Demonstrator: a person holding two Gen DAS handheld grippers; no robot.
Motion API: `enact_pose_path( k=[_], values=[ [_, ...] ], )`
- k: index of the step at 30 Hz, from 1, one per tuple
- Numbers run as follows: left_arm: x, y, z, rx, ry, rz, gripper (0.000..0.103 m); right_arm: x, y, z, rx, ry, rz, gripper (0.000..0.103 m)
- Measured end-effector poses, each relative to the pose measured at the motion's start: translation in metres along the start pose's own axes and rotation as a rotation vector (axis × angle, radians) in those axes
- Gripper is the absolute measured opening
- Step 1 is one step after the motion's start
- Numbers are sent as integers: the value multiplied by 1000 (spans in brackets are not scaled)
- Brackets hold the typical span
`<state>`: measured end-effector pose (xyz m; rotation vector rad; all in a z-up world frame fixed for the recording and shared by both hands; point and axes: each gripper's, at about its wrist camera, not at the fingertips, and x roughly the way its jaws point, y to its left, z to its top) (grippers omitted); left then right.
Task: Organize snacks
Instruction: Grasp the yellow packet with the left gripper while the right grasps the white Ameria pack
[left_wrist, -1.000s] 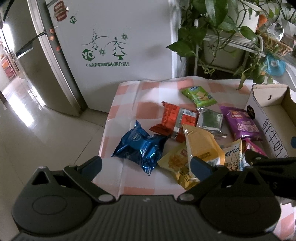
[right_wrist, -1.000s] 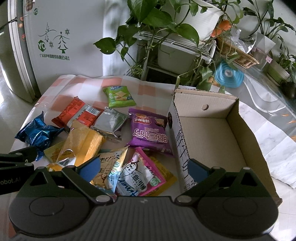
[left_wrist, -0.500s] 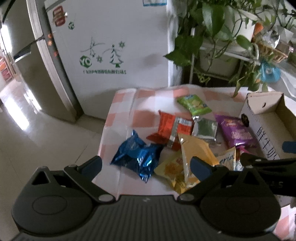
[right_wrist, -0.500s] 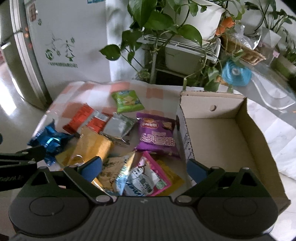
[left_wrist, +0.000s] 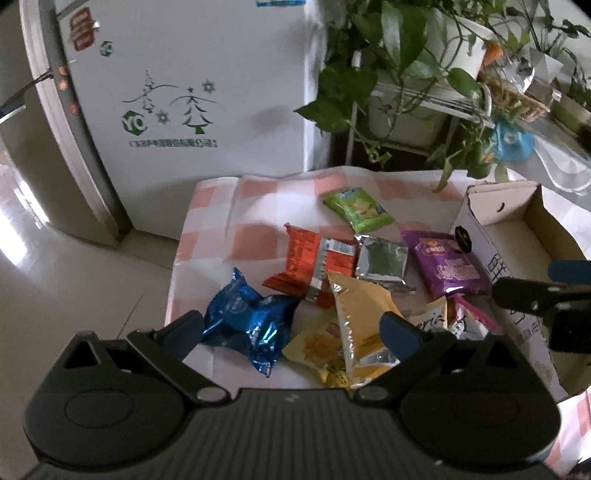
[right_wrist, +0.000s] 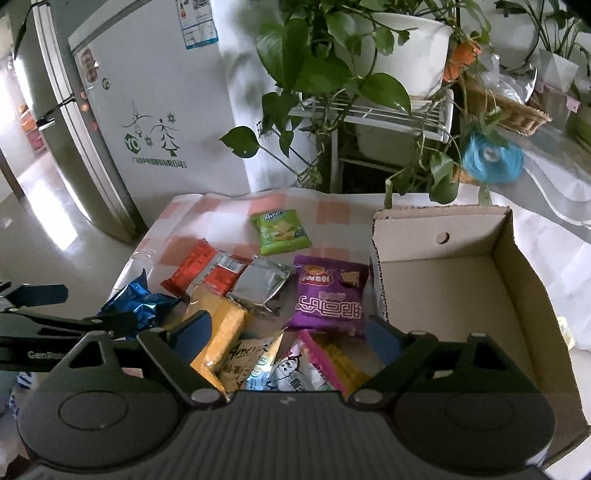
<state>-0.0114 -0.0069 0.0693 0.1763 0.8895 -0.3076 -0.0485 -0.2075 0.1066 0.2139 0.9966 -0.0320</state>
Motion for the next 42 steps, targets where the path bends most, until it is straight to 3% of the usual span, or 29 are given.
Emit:
enact_pose_path(
  k=[10,15,20,23,30,35,42],
  values=[
    [21,-26,3,99,11,-88,100,13,-12,-3,27,60,27,84],
    [41,-39,-6,156,21,-94,98,17,-16,-7,10,76,30,81],
    [53,-45,-11,161,26,-105,94,24,-17,-14,-13,104,81,70],
    [59,-50,-14,186,29,-106,85,28,-16,-17,-30,111,127,60],
    [62,-33,-16,110,34,-154,44,37,-13,-23,-36,128,179,44],
    [48,-20,-20,111,-2,-136,36,43,-5,-21,-45,128,202,32],
    [32,7,-30,78,-14,-124,27,59,8,-24,-71,153,211,29]
  ],
)
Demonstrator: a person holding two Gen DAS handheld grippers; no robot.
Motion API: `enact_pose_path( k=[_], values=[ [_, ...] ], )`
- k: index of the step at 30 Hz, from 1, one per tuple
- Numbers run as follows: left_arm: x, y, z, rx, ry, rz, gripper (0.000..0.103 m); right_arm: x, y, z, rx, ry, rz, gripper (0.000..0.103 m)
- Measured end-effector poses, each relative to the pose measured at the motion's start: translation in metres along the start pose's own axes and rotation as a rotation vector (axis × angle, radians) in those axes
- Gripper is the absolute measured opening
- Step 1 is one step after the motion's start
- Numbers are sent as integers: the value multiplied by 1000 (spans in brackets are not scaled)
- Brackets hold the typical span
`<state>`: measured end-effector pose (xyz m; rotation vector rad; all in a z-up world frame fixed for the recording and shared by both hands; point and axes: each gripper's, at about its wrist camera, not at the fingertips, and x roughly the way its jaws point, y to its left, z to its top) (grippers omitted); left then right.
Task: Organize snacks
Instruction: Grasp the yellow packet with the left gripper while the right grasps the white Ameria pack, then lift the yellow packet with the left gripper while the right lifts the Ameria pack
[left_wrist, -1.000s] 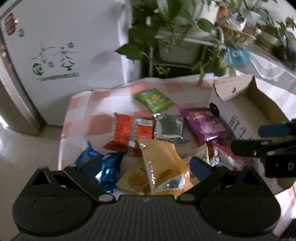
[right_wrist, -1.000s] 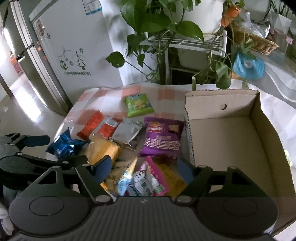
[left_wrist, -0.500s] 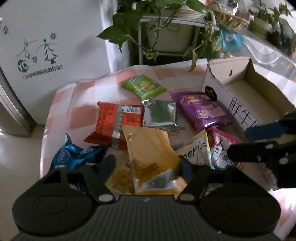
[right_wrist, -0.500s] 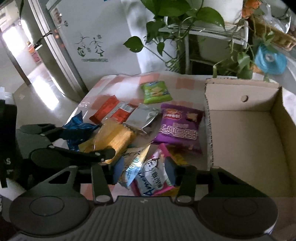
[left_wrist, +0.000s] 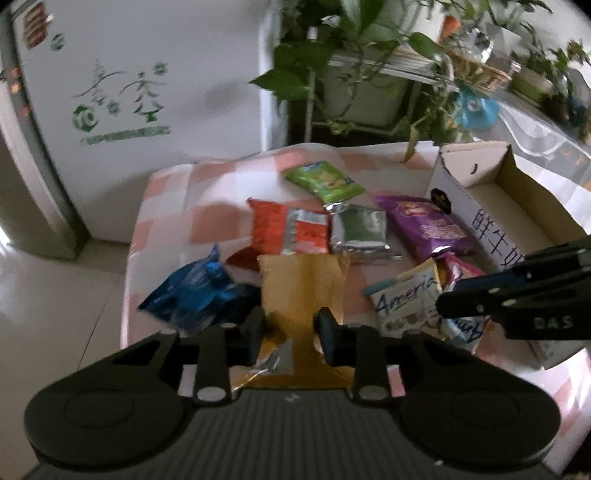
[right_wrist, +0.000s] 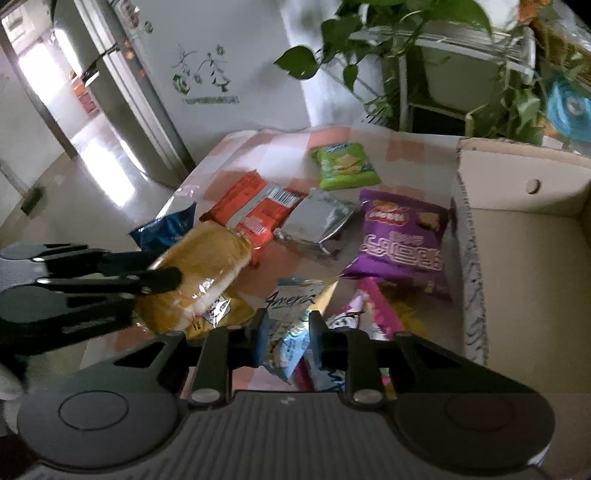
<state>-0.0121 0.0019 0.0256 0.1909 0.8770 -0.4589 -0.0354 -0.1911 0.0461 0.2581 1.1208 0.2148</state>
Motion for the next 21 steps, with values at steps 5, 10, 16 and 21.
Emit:
enact_pose_path(
  k=[5,10,16,21],
  values=[
    [-11,10,-7,-14,-12,-11,26,18,12,2,-39,18,-16,27],
    [-10,9,-11,31,-17,-21,27,32,21,3,-98,47,-27,22],
    [1,3,-9,105,-33,-9,49,38,20,6,-106,95,9,25],
    [17,4,-2,111,-39,-52,57,40,16,10,-53,97,18,45]
  ],
)
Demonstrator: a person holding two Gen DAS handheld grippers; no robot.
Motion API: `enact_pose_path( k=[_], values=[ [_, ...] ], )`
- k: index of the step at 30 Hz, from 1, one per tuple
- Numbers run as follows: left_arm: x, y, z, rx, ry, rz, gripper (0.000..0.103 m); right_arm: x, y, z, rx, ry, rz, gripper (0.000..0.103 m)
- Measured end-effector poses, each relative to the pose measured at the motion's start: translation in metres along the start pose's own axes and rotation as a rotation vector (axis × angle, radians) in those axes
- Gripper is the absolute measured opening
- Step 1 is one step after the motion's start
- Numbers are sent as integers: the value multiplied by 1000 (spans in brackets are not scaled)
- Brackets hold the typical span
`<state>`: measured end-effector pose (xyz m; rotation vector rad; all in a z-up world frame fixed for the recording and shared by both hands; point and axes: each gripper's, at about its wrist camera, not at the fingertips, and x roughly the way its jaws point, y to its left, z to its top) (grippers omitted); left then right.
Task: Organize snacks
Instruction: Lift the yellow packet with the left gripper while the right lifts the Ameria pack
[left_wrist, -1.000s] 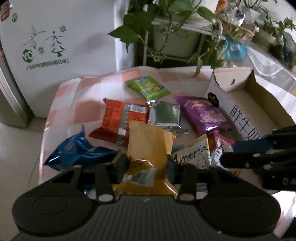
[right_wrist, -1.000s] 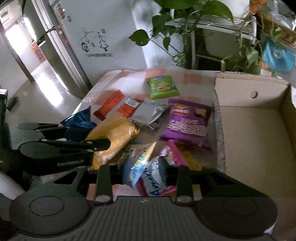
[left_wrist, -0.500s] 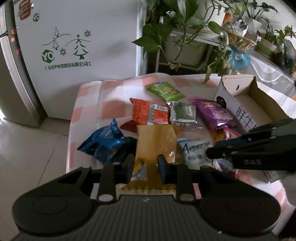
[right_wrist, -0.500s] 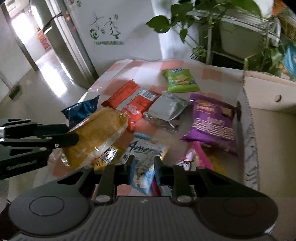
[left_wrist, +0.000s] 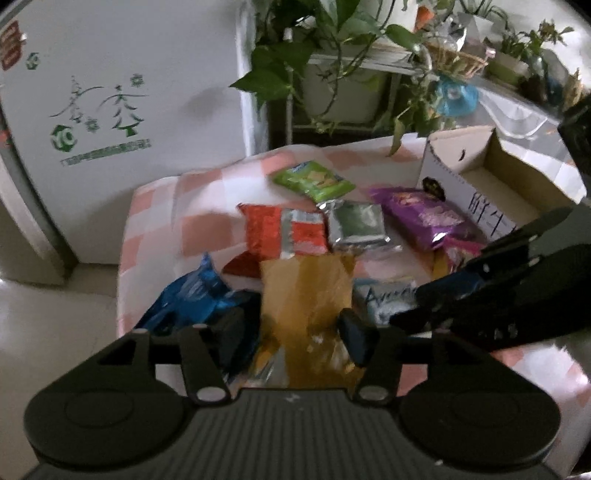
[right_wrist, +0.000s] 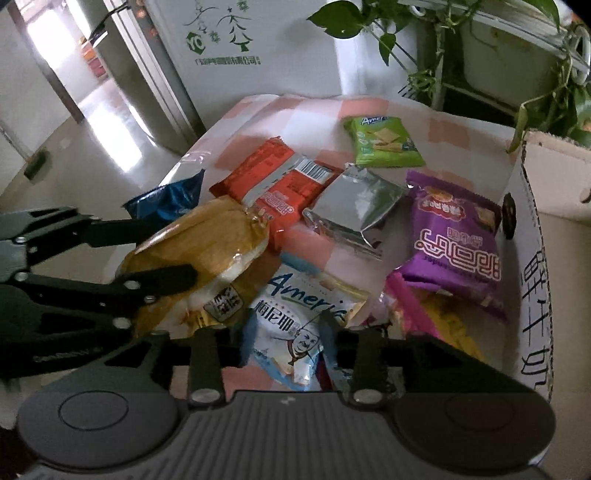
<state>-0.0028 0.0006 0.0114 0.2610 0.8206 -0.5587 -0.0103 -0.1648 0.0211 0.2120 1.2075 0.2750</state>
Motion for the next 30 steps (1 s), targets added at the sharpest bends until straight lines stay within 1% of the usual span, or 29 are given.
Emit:
enact_pose_path(
  k=[4,7,9,11,12,18,21,22,26,30],
  values=[
    [15,-4,5,19,6,-11,56,4,-5,0,15,4,-25,44],
    [21,0,4,-1,15,-13,55,6,-9,3,37,3,-17,44],
    [19,2,2,6,10,-10,53,7,-6,4,34,4,-14,46],
    [16,3,0,12,11,-5,52,8,-5,4,36,6,-4,51],
    [13,5,-2,16,10,-5,51,8,-4,4,37,8,2,52],
    [-6,14,-15,32,14,20,50,14,1,6,44,26,-9,62],
    [-13,14,-19,52,15,47,48,18,6,7,59,28,-16,69],
    [-15,13,-20,61,13,55,48,19,7,7,65,29,-19,73],
    [-17,12,-23,60,24,68,48,21,15,8,72,19,-31,78],
    [-20,10,-27,79,30,77,48,29,22,8,39,20,-78,78]
  ],
)
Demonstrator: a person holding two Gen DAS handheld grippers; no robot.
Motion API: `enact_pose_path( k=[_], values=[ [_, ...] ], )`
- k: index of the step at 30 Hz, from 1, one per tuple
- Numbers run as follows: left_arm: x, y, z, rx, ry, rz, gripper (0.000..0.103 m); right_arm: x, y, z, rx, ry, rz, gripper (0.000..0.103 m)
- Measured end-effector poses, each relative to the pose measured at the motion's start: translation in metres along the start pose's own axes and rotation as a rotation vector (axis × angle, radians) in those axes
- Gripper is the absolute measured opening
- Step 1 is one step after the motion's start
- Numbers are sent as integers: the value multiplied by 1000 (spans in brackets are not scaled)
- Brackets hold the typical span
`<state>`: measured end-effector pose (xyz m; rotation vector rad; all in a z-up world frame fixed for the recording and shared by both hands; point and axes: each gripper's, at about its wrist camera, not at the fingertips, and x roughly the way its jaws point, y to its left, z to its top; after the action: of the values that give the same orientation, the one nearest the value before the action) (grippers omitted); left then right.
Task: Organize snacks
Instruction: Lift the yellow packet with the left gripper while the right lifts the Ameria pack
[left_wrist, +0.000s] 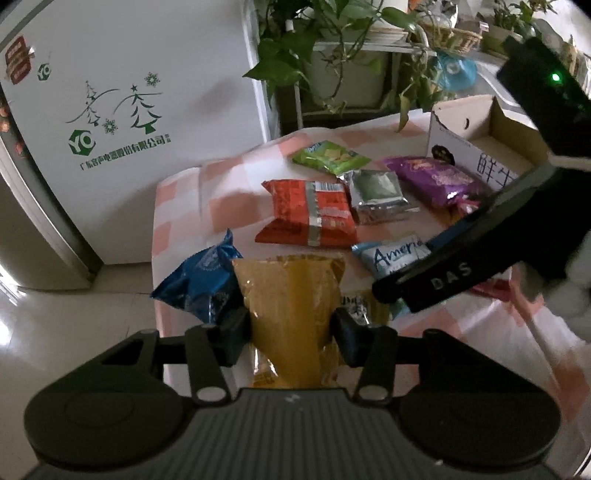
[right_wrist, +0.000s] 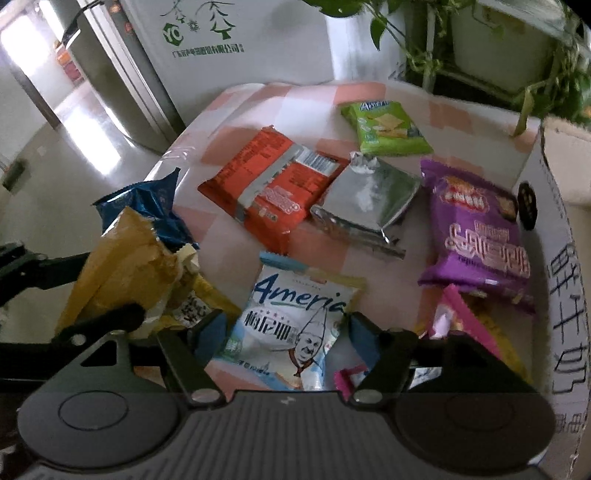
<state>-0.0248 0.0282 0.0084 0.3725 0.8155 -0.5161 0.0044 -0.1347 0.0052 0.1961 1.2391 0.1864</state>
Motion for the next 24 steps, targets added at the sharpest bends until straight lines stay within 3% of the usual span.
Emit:
enact_pose_path(
  k=[7,17,24],
  values=[
    [-2,1,-5,0,8,3,48,0,7,-4,-180,2,-40,59],
    [-12,2,-12,-38,23,-20,47,-22,2,-31,-413,59,103,58],
    [-8,1,-12,-50,35,-32,49,-28,4,-38,-438,51,102,63]
  ],
)
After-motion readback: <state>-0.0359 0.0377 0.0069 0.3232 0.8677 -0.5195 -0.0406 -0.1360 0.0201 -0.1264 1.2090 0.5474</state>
